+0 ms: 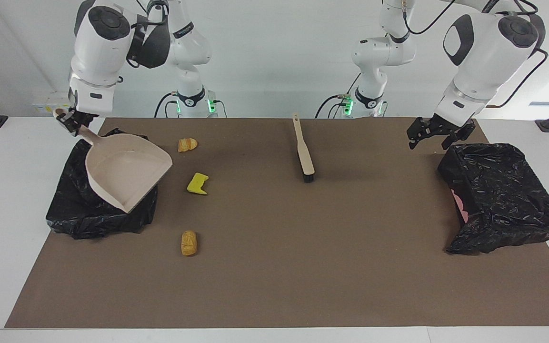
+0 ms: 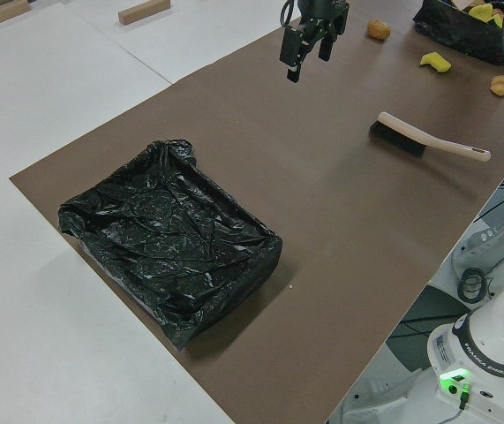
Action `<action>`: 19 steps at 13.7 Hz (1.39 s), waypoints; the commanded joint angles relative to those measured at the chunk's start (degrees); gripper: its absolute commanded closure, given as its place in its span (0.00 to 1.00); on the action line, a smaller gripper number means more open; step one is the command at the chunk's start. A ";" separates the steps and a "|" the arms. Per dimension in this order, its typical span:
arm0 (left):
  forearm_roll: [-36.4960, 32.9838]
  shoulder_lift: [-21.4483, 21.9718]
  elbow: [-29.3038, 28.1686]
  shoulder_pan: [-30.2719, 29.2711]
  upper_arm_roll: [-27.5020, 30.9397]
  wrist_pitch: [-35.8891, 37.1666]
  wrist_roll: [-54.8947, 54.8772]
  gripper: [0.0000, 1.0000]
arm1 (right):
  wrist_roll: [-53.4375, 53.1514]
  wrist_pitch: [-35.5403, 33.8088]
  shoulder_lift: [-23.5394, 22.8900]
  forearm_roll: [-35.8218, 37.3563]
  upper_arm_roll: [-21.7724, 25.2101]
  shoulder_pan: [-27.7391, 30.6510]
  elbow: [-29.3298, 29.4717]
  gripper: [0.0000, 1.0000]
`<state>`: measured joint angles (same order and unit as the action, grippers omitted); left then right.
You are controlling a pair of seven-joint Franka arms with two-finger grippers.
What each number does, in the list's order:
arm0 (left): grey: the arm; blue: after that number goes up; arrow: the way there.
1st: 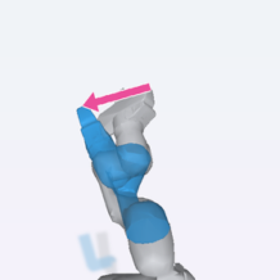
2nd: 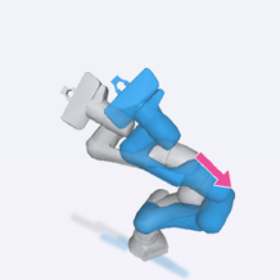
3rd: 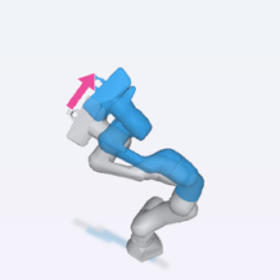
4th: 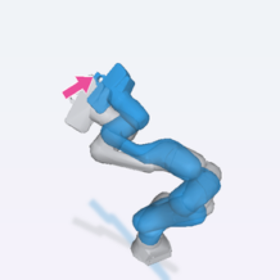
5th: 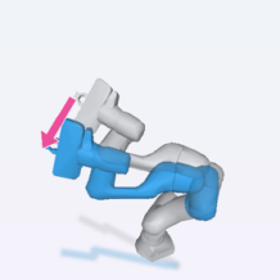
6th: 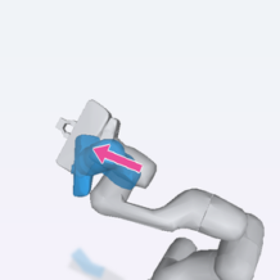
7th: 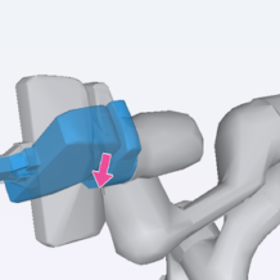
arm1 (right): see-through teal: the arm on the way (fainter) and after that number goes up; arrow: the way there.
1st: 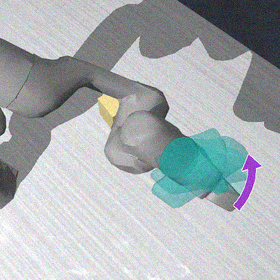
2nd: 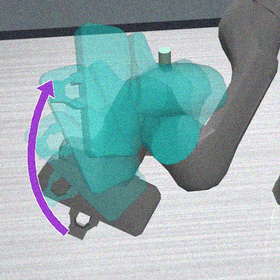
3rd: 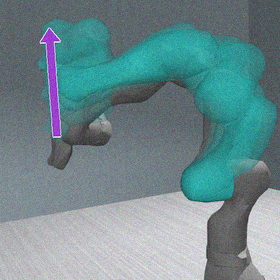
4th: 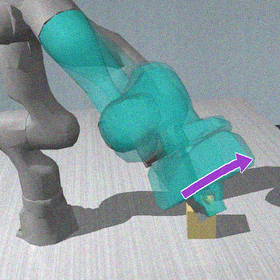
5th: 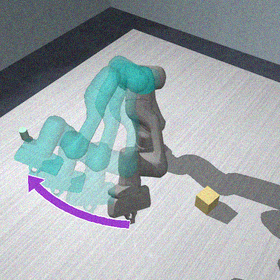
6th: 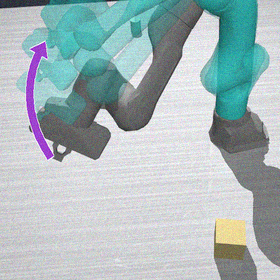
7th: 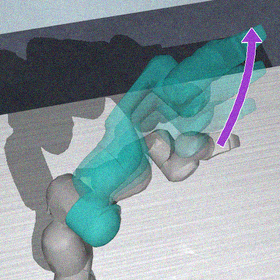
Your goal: Sweep and dump trash in bin
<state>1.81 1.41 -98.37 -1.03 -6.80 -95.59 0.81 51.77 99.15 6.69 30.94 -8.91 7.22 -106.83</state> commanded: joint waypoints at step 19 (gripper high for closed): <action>-0.76 4.30 -1.47 -0.12 -1.46 1.37 1.21 0.00 | -83.73 -9.17 -45.88 -32.93 -0.50 -26.99 52.25 1.00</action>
<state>1.78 4.18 -98.19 -1.72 -8.60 -94.51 1.08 -26.81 89.10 -34.87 1.41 -9.24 -18.04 -59.87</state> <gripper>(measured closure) 0.000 0.687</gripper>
